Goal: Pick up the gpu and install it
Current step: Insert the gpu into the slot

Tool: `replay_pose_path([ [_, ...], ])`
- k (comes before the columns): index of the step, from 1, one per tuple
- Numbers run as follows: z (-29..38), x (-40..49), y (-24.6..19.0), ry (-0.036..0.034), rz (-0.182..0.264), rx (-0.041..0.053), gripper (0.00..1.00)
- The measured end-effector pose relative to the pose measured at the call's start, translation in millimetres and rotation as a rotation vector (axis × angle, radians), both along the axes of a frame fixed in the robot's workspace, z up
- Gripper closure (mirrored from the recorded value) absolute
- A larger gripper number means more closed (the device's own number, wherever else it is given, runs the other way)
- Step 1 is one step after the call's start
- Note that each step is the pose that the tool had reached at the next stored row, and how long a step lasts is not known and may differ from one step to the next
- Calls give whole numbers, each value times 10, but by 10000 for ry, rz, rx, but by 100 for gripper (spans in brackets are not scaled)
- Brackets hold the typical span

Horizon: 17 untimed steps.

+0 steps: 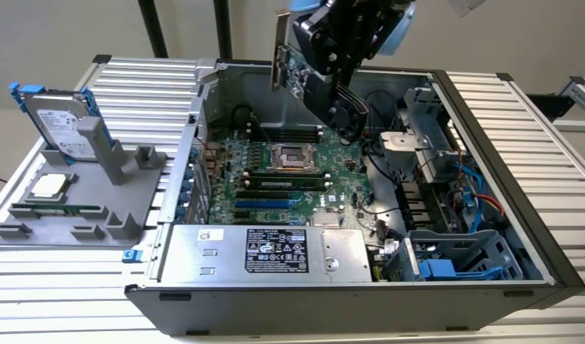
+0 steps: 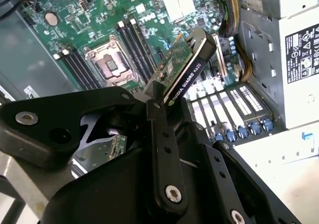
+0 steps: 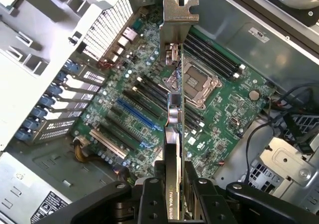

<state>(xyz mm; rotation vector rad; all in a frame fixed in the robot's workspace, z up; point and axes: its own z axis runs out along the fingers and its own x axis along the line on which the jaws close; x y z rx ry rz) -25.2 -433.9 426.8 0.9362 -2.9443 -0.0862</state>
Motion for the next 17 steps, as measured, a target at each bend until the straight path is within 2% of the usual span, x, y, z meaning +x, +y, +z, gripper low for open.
replay_pose_path([
  [12,2,0,0,0,660,0,100],
  [17,2,0,0,0,711,0,100],
])
